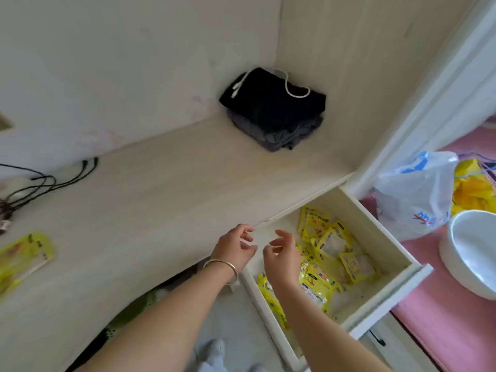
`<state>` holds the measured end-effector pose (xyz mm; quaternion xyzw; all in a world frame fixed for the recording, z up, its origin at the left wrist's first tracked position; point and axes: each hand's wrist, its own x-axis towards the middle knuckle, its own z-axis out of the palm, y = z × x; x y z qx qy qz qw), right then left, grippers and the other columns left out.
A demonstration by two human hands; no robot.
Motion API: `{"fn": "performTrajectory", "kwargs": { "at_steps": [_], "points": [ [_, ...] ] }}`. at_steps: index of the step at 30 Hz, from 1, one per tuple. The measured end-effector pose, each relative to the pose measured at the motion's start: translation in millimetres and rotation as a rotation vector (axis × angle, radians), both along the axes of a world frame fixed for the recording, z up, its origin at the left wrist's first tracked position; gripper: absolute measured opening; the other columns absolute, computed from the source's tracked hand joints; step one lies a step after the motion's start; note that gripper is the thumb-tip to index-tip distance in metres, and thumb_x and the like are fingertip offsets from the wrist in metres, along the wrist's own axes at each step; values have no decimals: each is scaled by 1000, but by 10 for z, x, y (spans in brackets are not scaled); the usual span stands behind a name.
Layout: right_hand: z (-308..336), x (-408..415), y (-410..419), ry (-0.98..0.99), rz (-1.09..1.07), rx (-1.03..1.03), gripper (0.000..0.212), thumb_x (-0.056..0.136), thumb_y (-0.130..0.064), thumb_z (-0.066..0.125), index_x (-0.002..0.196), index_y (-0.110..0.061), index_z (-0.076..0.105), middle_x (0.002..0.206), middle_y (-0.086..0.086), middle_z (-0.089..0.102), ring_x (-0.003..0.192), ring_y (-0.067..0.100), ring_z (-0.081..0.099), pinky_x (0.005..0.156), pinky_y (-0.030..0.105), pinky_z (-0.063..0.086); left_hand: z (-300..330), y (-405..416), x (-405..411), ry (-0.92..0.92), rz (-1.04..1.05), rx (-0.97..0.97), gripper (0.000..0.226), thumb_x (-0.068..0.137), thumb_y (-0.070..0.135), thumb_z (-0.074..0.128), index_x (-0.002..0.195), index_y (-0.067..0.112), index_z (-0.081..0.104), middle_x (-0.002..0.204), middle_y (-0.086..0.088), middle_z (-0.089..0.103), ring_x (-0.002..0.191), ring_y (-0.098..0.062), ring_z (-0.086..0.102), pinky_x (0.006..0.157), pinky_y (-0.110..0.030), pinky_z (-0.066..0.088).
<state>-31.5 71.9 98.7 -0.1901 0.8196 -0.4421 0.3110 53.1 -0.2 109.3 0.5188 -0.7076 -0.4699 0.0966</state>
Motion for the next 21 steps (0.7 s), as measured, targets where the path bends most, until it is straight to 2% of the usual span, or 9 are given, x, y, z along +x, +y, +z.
{"fn": "performTrajectory", "kwargs": {
  "at_steps": [3,8,11,17,21],
  "points": [
    [206,319,-190,62,227,-59,37,84,-14,57,119,-22,51,98,-1,62,90,19,60,75,27,43,290,-64,456,58,206,-58,33,84,20,66,115,21,57,96,7,61,79,-12,60,79,-22,48],
    [470,1122,-441,73,522,-103,41,85,-20,58,124,-27,49,102,-2,61,96,17,59,83,35,50,582,-35,1486,93,481,-123,33,87,28,63,118,22,54,96,8,62,82,-11,59,76,-20,42],
    [577,1718,-603,80,678,-116,38,86,-21,57,123,-26,50,102,-2,61,96,16,58,83,31,47,683,1,2189,81,631,-166,34,86,26,64,118,20,55,94,7,63,80,-12,59,76,-20,41],
    [619,3074,-785,97,926,-90,33,86,-21,57,119,-22,54,99,-2,63,94,18,59,75,27,44,706,176,3649,20,844,-198,34,87,18,62,120,19,55,95,6,61,78,-13,58,74,-21,40],
    [567,3842,-825,132,1044,-53,33,86,-19,56,119,-21,55,103,0,64,96,19,60,81,32,48,653,314,4508,2,940,-187,36,87,15,61,123,17,54,98,3,60,82,-15,59,76,-25,46]
  ]
}}
